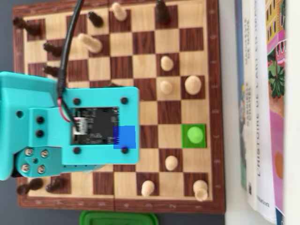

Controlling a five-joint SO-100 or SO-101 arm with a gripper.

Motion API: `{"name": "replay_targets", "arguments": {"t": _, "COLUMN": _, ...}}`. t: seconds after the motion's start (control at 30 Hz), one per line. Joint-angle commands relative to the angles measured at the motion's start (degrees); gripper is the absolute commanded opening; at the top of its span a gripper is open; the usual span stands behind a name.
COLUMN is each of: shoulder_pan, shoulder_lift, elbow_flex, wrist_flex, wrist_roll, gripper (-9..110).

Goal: Play chess

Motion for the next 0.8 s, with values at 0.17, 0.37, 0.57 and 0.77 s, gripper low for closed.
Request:
{"name": "replay_targets", "arguments": {"t": 0.17, "shoulder_pan": -0.1, "shoulder_lift": 17.8, "elbow_flex": 16.7, "wrist_flex": -12.9, "wrist_roll": 0.3, "gripper": 18}}
{"name": "replay_targets", "arguments": {"t": 0.37, "shoulder_pan": -0.4, "shoulder_lift": 27.8, "elbow_flex": 28.4, "wrist_flex": -24.3, "wrist_roll": 0.4, "gripper": 18}}
{"name": "replay_targets", "arguments": {"t": 0.57, "shoulder_pan": -2.4, "shoulder_lift": 37.5, "elbow_flex": 40.3, "wrist_flex": -34.4, "wrist_roll": 0.4, "gripper": 18}}
{"name": "replay_targets", "arguments": {"t": 0.77, "shoulder_pan": -3.3, "shoulder_lift": 50.0, "elbow_flex": 51.9, "wrist_flex": -42.1, "wrist_roll": 0.4, "gripper": 18}}
